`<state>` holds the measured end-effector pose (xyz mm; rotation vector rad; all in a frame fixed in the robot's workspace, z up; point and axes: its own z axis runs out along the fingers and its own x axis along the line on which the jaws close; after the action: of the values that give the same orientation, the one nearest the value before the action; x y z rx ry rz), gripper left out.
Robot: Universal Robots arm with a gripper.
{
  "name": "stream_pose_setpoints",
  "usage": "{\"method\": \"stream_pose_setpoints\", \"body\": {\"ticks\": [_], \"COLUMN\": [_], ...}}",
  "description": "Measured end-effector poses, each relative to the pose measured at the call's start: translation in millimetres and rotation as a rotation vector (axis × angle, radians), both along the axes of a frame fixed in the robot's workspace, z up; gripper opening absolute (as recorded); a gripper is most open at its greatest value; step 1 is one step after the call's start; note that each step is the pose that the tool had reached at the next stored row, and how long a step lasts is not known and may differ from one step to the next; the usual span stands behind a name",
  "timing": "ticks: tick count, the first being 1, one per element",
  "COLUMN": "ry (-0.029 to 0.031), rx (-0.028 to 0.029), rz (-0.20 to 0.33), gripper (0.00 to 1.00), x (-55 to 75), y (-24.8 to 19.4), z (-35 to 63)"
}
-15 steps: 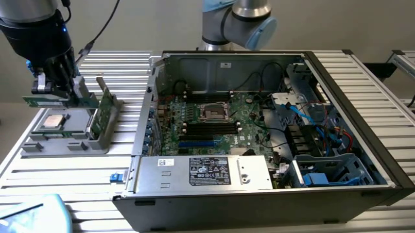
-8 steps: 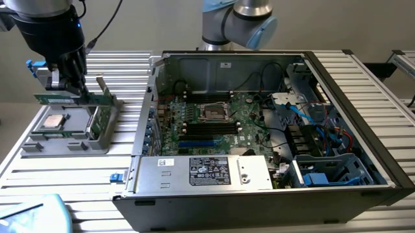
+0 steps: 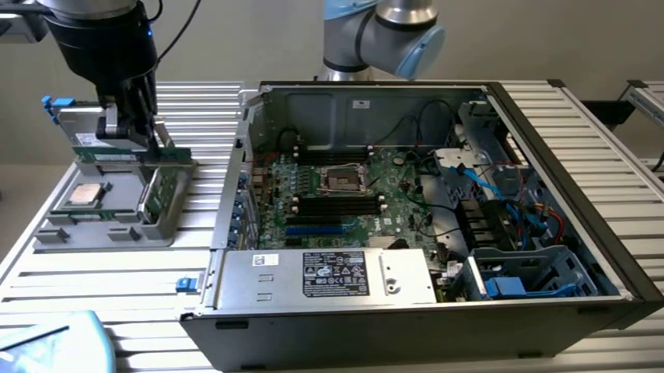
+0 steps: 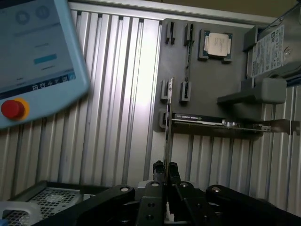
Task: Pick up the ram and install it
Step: 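Pick up the ram and move it above insertion slot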
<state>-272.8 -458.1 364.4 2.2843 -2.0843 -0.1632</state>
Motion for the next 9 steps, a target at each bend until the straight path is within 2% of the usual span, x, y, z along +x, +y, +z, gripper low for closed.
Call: {"method": "stream_pose_setpoints", "body": {"ticks": [9], "ry": [-0.0045], "rx": [-0.0001], "rz": [0.0], "gripper": [0.14], "x": [26.1], "y": [0.0], "z": [7.9]}}
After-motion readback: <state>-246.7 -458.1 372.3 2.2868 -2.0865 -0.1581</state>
